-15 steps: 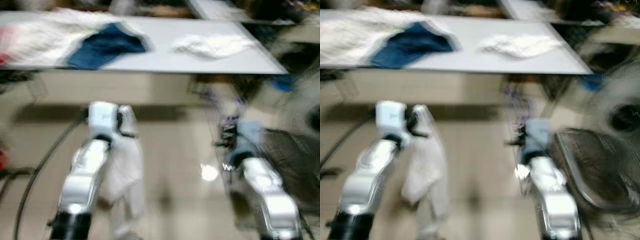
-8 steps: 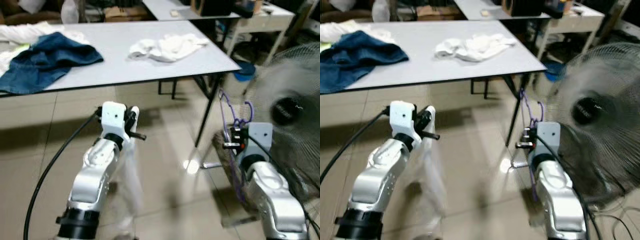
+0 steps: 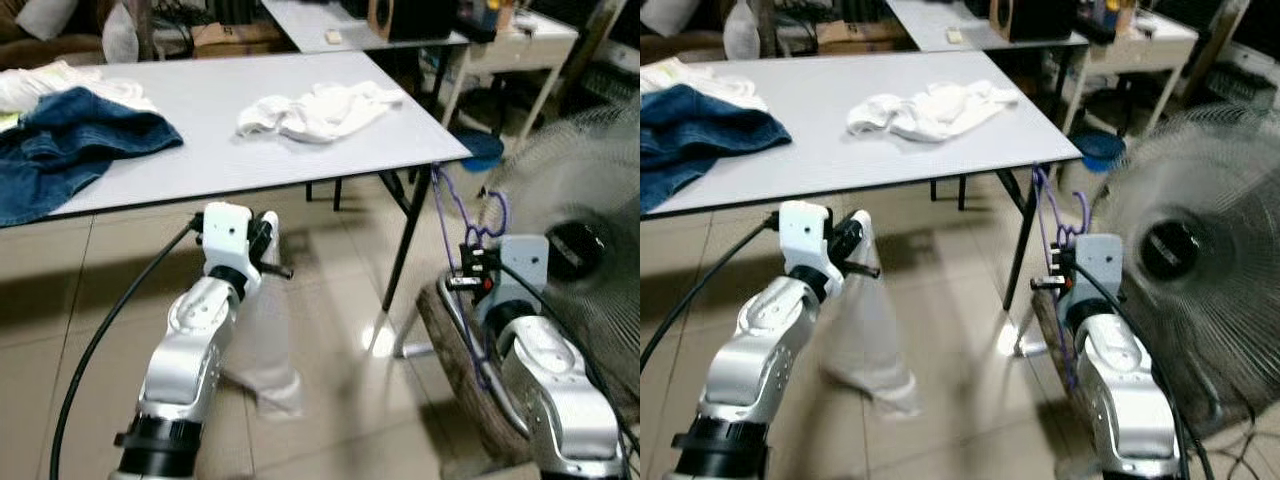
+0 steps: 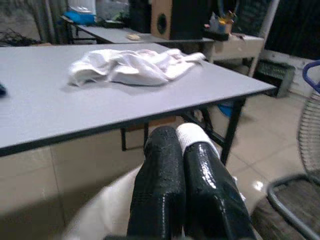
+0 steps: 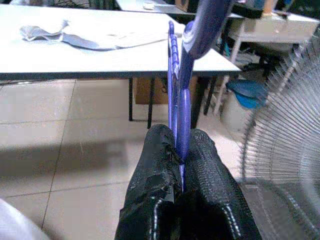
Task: Hang hanger
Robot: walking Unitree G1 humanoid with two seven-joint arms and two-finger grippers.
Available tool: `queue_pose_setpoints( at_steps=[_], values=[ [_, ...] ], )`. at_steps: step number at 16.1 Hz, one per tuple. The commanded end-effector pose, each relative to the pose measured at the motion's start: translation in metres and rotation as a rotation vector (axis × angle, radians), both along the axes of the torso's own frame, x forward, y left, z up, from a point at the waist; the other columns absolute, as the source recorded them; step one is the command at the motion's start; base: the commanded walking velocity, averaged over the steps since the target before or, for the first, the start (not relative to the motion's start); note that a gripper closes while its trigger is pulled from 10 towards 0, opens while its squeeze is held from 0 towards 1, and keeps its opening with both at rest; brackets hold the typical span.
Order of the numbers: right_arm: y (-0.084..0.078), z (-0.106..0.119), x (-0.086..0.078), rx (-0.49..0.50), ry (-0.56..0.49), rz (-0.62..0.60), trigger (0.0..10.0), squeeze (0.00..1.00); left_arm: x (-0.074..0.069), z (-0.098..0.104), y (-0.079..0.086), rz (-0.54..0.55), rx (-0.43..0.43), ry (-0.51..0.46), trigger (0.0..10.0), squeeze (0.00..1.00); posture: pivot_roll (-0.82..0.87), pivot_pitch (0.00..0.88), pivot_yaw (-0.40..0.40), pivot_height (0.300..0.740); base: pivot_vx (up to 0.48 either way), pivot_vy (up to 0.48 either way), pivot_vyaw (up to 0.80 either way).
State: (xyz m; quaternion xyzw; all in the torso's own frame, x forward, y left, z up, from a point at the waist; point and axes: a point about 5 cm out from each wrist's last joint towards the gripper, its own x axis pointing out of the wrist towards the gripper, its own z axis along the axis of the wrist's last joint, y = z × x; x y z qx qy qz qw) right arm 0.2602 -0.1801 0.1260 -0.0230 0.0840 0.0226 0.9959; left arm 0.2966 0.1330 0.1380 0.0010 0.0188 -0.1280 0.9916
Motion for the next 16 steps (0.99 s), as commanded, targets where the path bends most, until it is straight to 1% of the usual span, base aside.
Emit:
queue_pose_setpoints(
  at_steps=[1, 2, 3, 5, 7, 9, 10, 11, 12, 13, 15, 16],
  values=[
    [0.007, 0.005, 0.002, -0.009, -0.023, 0.042, 10.0, 0.00, 0.000, 0.004, 0.004, 0.012, -0.005, -0.026, 10.0, 0.00, -0.12, 0.006, -0.044, 0.740, 0.401, 0.000, 0.00],
    [0.010, 0.008, 0.002, 0.029, -0.025, 0.080, 10.0, 0.00, 0.001, 0.005, 0.006, 0.006, 0.007, -0.030, 10.0, 0.00, -0.12, 0.003, -0.042, 0.740, 0.398, 0.000, 0.00],
    [0.009, 0.012, 0.003, 0.057, -0.037, 0.096, 10.0, 0.00, 0.003, 0.008, 0.008, 0.002, 0.014, -0.040, 10.0, 0.00, -0.12, 0.000, -0.039, 0.740, 0.401, 0.000, 0.00],
    [0.005, 0.026, 0.006, 0.030, -0.086, 0.181, 10.0, 0.00, 0.012, 0.015, 0.013, 0.006, 0.025, -0.062, 10.0, 0.00, -0.12, 0.000, -0.036, 0.740, 0.401, 0.000, 0.00],
    [-0.003, 0.039, 0.007, -0.011, -0.123, 0.274, 10.0, 0.00, 0.017, 0.022, 0.014, -0.008, 0.045, -0.090, 10.0, 0.00, -0.13, 0.000, -0.028, 0.740, 0.401, 0.000, 0.00],
    [-0.016, 0.052, 0.000, -0.056, -0.139, 0.424, 10.0, 0.00, 0.024, 0.041, 0.012, -0.029, 0.050, -0.149, 10.0, 0.00, -0.12, 0.000, -0.026, 0.740, 0.399, 0.000, 0.00],
    [-0.020, 0.056, -0.005, -0.077, -0.128, 0.490, 10.0, 0.00, 0.028, 0.049, 0.013, -0.030, 0.045, -0.171, 10.0, 0.00, -0.12, 0.000, -0.024, 0.740, 0.401, 0.000, 0.00],
    [-0.022, 0.057, -0.007, -0.090, -0.110, 0.530, 10.0, 0.00, 0.030, 0.054, 0.014, -0.029, 0.041, -0.183, 10.0, 0.00, -0.12, 0.000, -0.023, 0.740, 0.401, 0.000, 0.00],
    [-0.026, 0.057, -0.016, -0.130, -0.065, 0.632, 10.0, 0.00, 0.035, 0.063, 0.018, -0.025, 0.040, -0.207, 10.0, 0.00, -0.12, 0.000, -0.020, 0.740, 0.401, 0.000, 0.00],
    [-0.026, 0.058, -0.023, -0.141, -0.030, 0.711, 10.0, 0.00, 0.039, 0.069, 0.021, -0.023, 0.046, -0.220, 10.0, 0.00, -0.12, 0.000, -0.018, 0.740, 0.401, 0.000, 0.00],
    [-0.025, 0.062, -0.041, -0.126, 0.039, 0.892, 10.0, 0.00, 0.049, 0.080, 0.026, -0.031, 0.068, -0.246, 10.0, 0.00, -0.12, 0.000, -0.019, 0.740, 0.401, 0.000, 0.00],
    [-0.024, 0.065, -0.047, -0.105, 0.063, 0.968, 10.0, 0.00, 0.056, 0.088, 0.027, -0.045, 0.067, -0.259, 10.0, 0.00, -0.12, 0.000, -0.022, 0.740, 0.401, 0.000, 0.00]
  ],
)
